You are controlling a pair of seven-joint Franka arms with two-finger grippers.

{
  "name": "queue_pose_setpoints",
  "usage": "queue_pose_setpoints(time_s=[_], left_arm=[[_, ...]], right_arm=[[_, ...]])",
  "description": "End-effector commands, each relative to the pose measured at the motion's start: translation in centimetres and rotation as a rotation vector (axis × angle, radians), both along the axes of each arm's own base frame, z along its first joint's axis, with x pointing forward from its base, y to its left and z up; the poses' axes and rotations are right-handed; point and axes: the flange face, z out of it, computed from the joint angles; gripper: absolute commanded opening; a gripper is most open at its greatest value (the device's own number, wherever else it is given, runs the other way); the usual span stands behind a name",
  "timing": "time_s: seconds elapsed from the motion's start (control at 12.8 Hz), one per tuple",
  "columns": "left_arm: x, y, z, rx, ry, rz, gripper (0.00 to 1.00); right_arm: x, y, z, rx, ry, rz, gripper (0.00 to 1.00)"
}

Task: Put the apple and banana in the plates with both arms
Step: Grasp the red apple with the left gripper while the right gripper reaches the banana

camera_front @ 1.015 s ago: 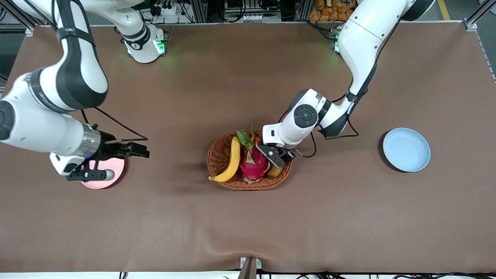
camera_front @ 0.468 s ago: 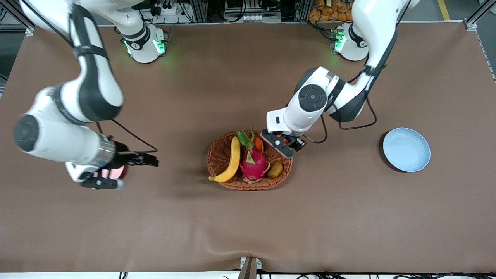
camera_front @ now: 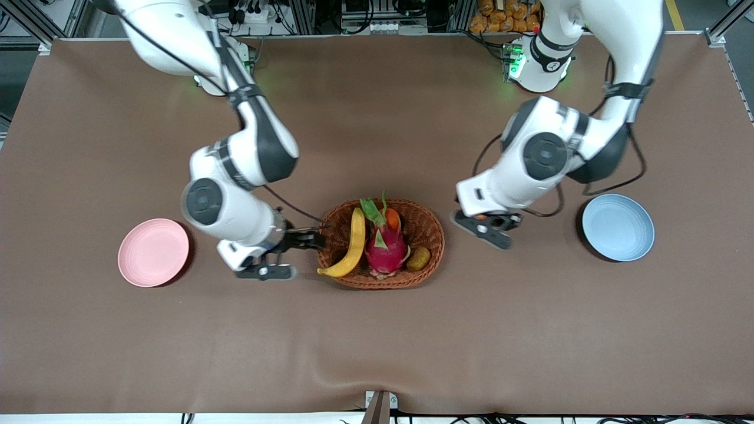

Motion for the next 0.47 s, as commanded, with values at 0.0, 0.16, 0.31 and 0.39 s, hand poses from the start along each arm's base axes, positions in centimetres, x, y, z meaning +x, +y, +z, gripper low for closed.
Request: queue_pose_setpoints(time_s=[0.0,0.16,0.31,0.39], left_arm=[[-0.2,7.0,0.5,0.019,0.028,0.098,0.35],[-0.9,11.4,0.5,0.033,0.041,0.130,0.34],[-1.2,17.1,-0.3,0.046,0.065,0.209,0.33],[-1.5,19.3,-1.0,0.045,0.083,0.206,0.33]], right_arm=[[-1.9,4.6,-2.7,-0.025,0.011,-0.010,1.00],[-2.6,6.6,-4.4,-0.038,-0.022,0.012,1.00],[-3.1,7.9,-5.7,-0.093,-0.083,0.072,1.00],[-3.6,8.9,-6.6,-0.112,-0.104,0.102,1.00]])
